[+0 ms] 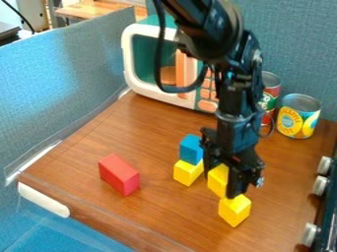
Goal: Put the yellow cube on the top of the yellow cube on the right side
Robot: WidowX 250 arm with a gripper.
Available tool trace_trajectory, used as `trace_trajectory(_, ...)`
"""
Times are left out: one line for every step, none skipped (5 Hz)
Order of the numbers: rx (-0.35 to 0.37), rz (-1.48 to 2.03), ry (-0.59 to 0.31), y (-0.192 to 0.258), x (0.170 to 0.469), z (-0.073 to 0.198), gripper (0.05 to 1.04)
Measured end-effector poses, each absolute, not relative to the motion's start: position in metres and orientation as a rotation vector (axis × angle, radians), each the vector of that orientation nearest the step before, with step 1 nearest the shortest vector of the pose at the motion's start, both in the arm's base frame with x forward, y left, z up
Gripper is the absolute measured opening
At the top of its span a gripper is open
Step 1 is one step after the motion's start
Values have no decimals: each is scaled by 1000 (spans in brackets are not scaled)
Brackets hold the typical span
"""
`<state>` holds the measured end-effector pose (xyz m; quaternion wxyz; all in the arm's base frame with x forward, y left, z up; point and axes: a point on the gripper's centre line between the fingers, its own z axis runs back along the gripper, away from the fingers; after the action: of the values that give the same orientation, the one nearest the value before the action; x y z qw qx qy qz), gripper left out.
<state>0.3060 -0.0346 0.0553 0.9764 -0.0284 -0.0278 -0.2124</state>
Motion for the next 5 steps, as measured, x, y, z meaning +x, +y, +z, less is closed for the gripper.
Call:
trace_trajectory(-57,-422,-128,-36,305,74,617)
trace_trajectory(-60,-417,-153,-37,302,81,617)
trace_trajectory(-69,-422,-146,-38,302,79,617)
trace_trajectory(-90,-438,-116,-41,299,70,617)
trace_trajectory(-100,-469,-80,-47,296,62,617)
